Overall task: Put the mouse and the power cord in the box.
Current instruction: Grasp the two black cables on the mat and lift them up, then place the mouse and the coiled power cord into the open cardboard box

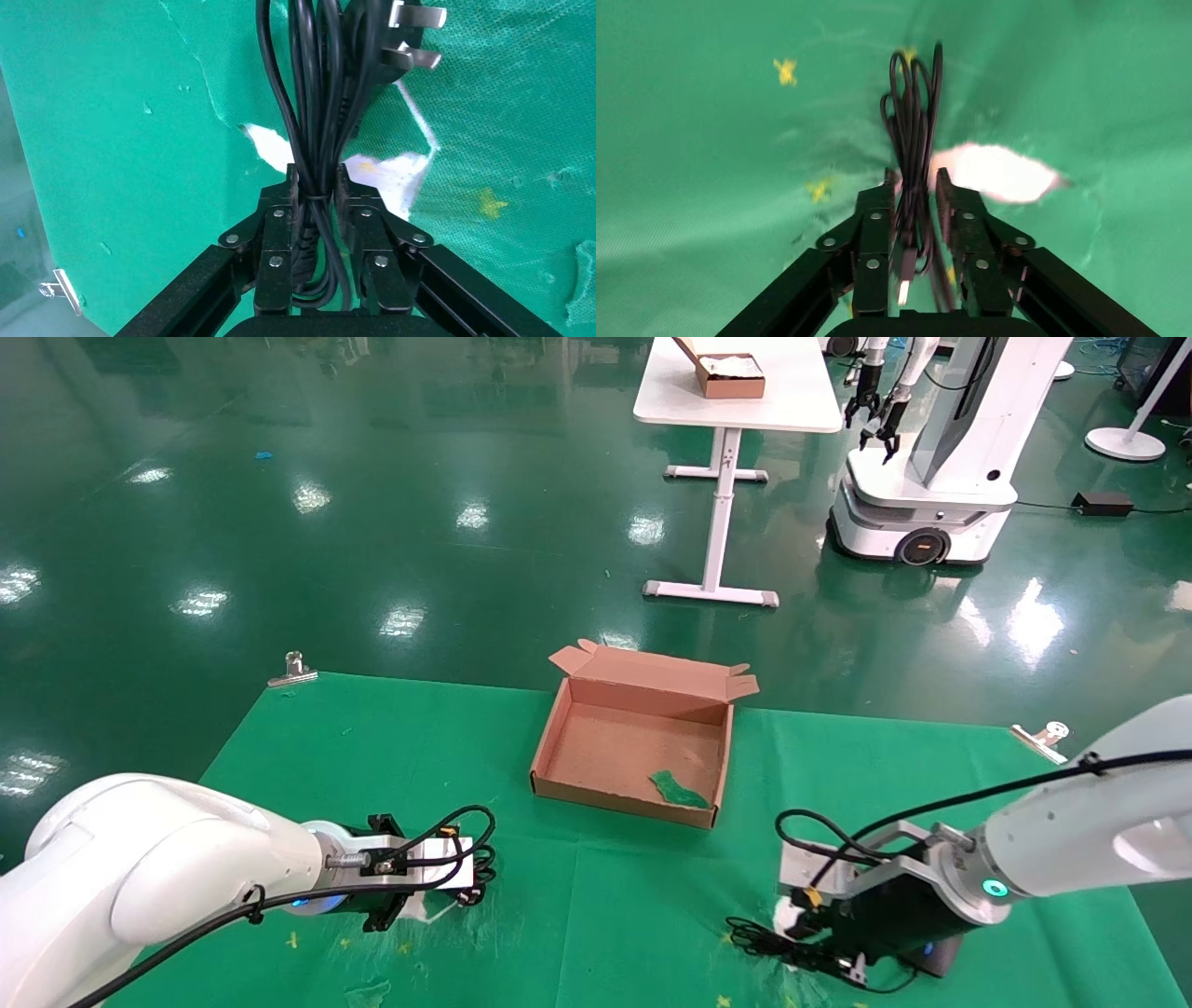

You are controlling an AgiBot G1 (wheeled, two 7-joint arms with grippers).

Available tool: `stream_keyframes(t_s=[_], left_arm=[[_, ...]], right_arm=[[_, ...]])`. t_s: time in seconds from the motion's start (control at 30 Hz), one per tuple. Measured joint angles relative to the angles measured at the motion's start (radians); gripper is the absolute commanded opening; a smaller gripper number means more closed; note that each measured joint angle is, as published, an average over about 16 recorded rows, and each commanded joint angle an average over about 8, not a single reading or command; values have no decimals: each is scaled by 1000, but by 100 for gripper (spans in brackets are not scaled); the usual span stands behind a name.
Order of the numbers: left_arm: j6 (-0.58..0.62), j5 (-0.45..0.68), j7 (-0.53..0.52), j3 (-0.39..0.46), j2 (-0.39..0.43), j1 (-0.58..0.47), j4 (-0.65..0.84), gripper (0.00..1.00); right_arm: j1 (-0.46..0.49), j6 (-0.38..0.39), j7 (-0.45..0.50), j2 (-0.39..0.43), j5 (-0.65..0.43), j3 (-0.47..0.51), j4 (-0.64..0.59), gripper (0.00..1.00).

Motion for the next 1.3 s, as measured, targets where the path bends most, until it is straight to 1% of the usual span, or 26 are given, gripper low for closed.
stream_keyframes(t_s=[0.2,0.37,0.5,0.7,0.87,0.97,1.07,1.17,1.3], left_arm=[[0,0,0,0,0,0,0,0],[11,-20,2,-9,-4,-10,-3,0],[49,-88,21,-34,-21,-39,-22,0],[110,-236,63,-92,-45,-97,-81,0],[113,-337,88,-136,-24,-137,-139,0],[66,-347,93,-144,18,-143,-162,0],[-26,-318,88,-128,70,-135,-171,0],[-153,-258,70,-82,123,-124,-158,0],[-338,-160,28,14,178,-114,-114,0]], right_arm=[[3,-27,33,42,23,17,44,0],[11,-64,73,102,52,39,119,0],[16,-97,119,167,77,60,211,0],[18,-133,222,283,106,96,396,0],[22,-140,327,373,114,125,571,0],[30,-139,390,416,111,141,671,0],[41,-139,447,449,106,154,760,0],[58,-141,494,473,98,165,835,0],[81,-148,546,494,88,175,912,0]])
